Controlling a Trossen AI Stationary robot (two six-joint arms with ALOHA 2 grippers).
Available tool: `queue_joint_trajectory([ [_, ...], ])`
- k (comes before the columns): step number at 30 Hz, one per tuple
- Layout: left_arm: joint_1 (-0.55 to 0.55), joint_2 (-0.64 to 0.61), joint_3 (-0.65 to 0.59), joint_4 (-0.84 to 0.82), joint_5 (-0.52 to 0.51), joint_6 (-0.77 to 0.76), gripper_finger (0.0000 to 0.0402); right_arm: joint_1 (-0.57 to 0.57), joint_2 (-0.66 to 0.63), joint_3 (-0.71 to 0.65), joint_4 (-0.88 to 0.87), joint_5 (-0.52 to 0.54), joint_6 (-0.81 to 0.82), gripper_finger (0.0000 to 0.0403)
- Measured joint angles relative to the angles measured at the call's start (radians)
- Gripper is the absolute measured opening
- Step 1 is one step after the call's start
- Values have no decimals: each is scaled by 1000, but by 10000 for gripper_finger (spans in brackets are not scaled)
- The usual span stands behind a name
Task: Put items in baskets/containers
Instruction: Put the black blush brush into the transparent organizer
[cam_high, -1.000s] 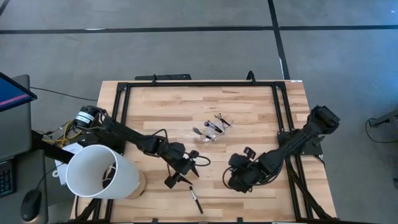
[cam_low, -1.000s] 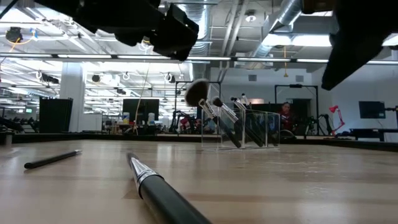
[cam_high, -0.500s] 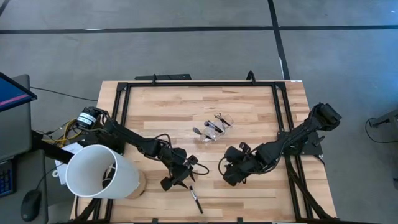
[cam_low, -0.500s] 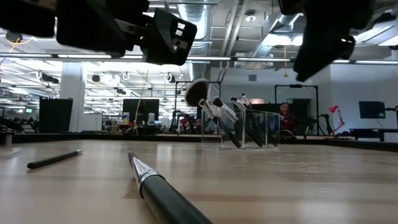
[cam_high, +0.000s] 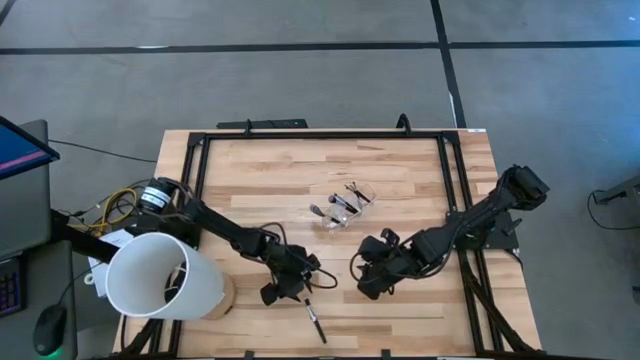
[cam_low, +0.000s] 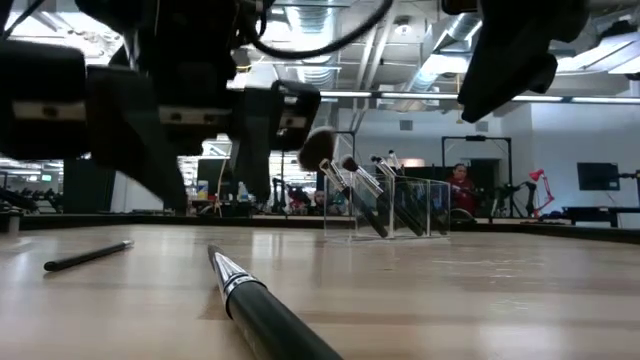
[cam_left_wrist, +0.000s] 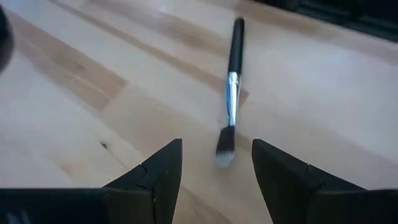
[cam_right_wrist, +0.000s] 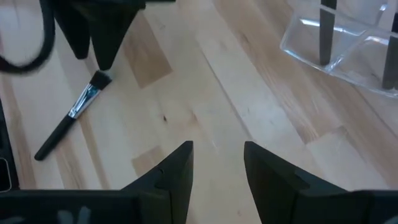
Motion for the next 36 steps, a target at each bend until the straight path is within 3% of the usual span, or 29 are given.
queue_joint_trajectory([
  [9,-44,11,41,2,-2,42,191,-13,0,0,5,1,15,132],
  [28,-60,164,163,-48,-32,32,189,52,0,0,15,13,46,128],
  [36,-57,188,165,-45,-50,15,123,57,0,0,17,40,45,128],
])
